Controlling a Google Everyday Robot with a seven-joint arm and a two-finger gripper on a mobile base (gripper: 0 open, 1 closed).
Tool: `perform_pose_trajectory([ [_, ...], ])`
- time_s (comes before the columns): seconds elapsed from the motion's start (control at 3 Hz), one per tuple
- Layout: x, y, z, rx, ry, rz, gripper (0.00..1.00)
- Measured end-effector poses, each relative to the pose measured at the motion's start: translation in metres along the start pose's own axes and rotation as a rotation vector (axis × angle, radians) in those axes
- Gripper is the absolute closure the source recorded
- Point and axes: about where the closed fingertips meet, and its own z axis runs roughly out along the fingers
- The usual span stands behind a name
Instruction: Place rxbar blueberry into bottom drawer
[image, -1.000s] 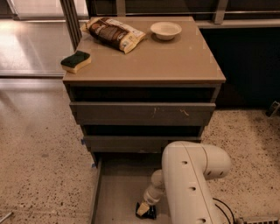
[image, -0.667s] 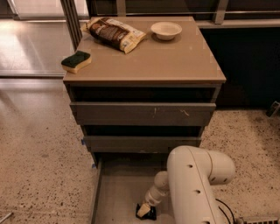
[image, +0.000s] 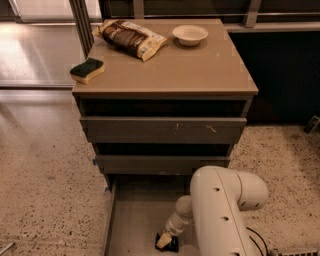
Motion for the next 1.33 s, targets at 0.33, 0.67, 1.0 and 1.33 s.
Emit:
perform_pose_trajectory([
  [0.33,0.0,0.0,0.0,0.0,0.0,0.0,0.58],
  [0.67,0.0,0.0001,0.0001,0.0,0.0,0.0,0.35],
  [1.0,0.0,0.0001,0.0001,0.0,0.0,0.0,0.11],
  [1.33,0.0,0.0001,0.0001,0.0,0.0,0.0,0.0],
])
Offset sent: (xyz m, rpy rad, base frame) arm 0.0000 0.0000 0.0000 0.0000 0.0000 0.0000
